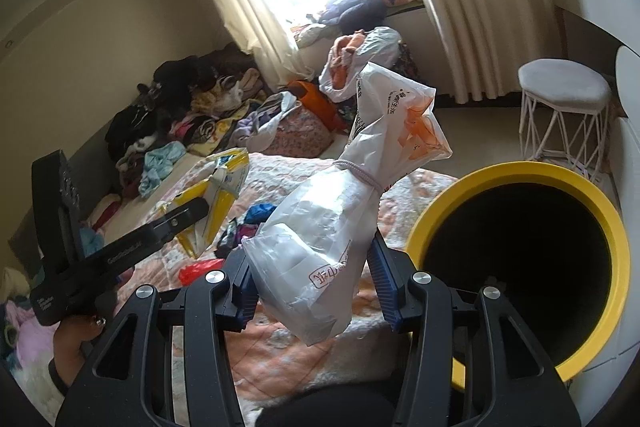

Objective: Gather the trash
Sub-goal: 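Carry the yellow snack bag and white plastic bag over the bin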

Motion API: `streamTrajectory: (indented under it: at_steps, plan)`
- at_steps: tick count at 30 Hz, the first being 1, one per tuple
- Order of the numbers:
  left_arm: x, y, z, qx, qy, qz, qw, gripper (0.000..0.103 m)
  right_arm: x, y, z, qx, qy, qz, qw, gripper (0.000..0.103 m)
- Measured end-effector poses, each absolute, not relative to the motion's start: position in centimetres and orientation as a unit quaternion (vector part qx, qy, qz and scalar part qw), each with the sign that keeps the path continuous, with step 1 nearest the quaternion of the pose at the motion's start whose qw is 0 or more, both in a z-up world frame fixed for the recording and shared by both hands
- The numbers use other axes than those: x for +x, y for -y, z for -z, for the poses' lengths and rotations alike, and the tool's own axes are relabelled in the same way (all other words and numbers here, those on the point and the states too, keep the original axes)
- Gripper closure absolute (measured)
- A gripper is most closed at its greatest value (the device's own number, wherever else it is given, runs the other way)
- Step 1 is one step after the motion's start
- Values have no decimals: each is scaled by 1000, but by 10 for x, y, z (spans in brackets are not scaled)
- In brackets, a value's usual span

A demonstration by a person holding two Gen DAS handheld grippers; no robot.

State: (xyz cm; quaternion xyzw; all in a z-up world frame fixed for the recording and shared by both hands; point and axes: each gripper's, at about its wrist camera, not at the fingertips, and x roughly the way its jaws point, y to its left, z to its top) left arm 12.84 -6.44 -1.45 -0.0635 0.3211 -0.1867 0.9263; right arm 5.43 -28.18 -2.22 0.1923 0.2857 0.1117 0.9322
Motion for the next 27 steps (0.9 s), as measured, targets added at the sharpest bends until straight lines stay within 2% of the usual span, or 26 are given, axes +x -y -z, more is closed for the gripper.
streamTrajectory:
  at_steps: [27]
  plan:
    - [137, 158, 44, -7, -357, 264, 896, 77, 57, 360, 67, 251, -337, -24, 907, 57]
